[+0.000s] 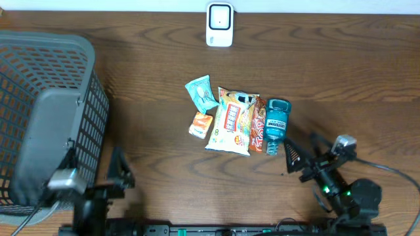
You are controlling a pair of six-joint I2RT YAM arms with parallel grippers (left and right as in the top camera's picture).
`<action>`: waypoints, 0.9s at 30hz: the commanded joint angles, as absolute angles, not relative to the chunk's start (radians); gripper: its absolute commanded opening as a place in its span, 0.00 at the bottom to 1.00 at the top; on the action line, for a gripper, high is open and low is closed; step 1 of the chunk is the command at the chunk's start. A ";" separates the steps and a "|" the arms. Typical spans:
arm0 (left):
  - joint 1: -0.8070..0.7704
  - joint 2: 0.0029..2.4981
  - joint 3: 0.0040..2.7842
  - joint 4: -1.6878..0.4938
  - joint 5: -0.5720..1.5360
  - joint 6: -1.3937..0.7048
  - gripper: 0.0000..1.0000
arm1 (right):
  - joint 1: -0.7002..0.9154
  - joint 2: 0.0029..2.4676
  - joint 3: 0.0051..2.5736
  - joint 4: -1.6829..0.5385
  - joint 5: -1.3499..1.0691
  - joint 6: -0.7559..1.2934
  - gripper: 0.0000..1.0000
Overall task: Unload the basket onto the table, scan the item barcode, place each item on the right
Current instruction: 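Reach the right gripper toward the teal Listerine bottle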
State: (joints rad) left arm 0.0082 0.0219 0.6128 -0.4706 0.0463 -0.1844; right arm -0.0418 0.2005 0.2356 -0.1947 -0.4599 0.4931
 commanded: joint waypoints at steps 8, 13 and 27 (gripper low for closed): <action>0.008 0.018 0.402 -0.396 0.084 -0.192 0.98 | -0.032 0.768 0.591 -0.233 -0.279 0.272 0.99; 0.008 0.018 0.329 -0.293 0.255 -0.094 0.98 | 0.038 0.982 0.731 -0.241 -0.234 0.252 0.99; 0.008 0.018 0.118 -0.216 0.254 -0.135 0.98 | 0.125 1.211 0.808 -0.318 -0.238 0.227 0.99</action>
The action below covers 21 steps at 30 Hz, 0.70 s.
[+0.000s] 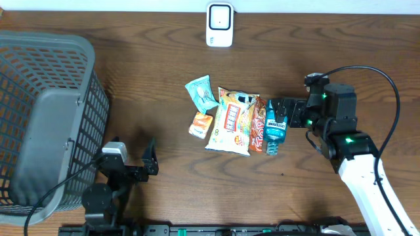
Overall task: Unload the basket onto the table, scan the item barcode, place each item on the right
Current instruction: 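Reach the right gripper toward the teal Listerine bottle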
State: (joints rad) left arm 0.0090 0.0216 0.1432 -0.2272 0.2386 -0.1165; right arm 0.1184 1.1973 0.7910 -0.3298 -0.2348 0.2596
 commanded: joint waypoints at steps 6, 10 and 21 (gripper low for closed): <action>0.008 0.022 0.096 -0.304 0.251 -0.147 0.98 | 0.125 1.218 0.808 -0.273 -0.227 0.174 0.99; 0.008 0.023 0.096 -0.306 0.251 -0.147 0.98 | 0.127 1.225 0.808 -0.281 -0.226 0.174 0.99; 0.008 0.023 0.096 -0.306 0.251 -0.147 0.98 | 0.182 1.227 0.808 -0.280 -0.218 0.175 0.99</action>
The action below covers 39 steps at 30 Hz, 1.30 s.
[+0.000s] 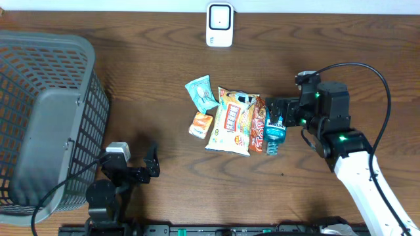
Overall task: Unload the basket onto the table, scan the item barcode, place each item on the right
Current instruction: 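Reach the right gripper toward the teal Listerine bottle, then grasp the teal bottle cap with the right gripper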
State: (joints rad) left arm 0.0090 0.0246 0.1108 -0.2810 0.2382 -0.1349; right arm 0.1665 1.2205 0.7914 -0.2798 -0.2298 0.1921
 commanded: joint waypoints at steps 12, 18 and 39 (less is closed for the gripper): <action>0.008 0.023 0.096 -0.306 0.251 -0.147 0.98 | 0.215 1.256 0.812 -0.265 -0.117 0.178 0.99; 0.008 0.023 0.096 -0.306 0.251 -0.147 0.98 | 0.344 1.328 0.887 -0.347 0.005 0.223 0.99; 0.008 0.023 0.096 -0.306 0.251 -0.147 0.98 | 0.460 1.440 0.973 -0.459 0.075 0.265 0.99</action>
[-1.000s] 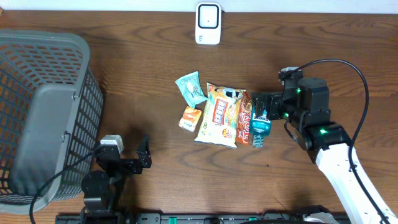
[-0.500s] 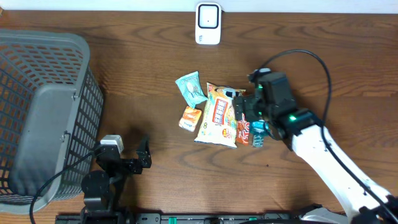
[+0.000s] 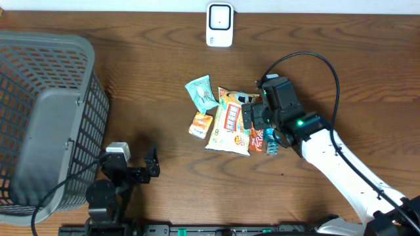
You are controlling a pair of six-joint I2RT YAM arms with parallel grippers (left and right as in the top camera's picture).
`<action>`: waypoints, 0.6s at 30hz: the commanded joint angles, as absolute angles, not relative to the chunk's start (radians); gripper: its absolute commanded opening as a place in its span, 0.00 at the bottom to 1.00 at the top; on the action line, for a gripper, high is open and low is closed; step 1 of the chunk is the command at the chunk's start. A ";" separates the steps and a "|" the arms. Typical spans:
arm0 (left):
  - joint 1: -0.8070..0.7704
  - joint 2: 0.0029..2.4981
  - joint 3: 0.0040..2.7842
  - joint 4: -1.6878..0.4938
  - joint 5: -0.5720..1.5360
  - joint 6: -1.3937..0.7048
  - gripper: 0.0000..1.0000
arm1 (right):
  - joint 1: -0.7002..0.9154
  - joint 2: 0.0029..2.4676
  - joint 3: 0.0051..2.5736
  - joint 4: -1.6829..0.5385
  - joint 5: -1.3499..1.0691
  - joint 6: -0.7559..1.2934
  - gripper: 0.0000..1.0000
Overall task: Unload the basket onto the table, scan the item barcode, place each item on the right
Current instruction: 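Grasp the teal bottle cap with the right gripper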
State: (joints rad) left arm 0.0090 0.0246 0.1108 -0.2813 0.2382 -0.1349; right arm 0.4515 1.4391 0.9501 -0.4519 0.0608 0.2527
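Note:
A cluster of items lies mid-table: a teal packet (image 3: 201, 93), a small orange packet (image 3: 199, 124), a big yellow snack bag (image 3: 228, 121), a red-orange pack (image 3: 256, 139) and a blue mouthwash bottle (image 3: 272, 146), mostly hidden under my right arm. My right gripper (image 3: 252, 118) hovers over the seam between the snack bag and the red-orange pack; its fingertips are covered by the wrist. The white scanner (image 3: 219, 24) stands at the far edge. My left gripper (image 3: 153, 164) sits low at the near left, open and holding nothing.
A large grey mesh basket (image 3: 46, 98) fills the left side of the table. The right arm's white link (image 3: 341, 174) and black cable (image 3: 328, 72) cross the right half. Bare wood lies between the items and the scanner.
My right gripper has moved left, from beside the mouthwash bottle to over the red-orange pack and snack bag's right edge, now covering most of the bottle. The left arm has not moved.
Both arms were first folded low at the near edge. Then the right gripper was out beside the mouthwash bottle's right side, and the left gripper had come forward. The right gripper was then closer on the bottle, and now stands over the packs left of it.

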 commanded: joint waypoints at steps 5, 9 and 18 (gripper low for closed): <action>0.008 0.023 0.096 -0.306 0.251 -0.147 0.98 | 0.460 1.440 0.973 -0.481 0.075 0.265 0.99; 0.008 0.023 0.096 -0.306 0.251 -0.147 0.98 | 0.460 1.440 0.974 -0.511 0.075 0.265 0.99; 0.008 0.023 0.096 -0.306 0.251 -0.147 0.98 | 0.460 1.462 1.066 -0.636 0.051 0.313 0.99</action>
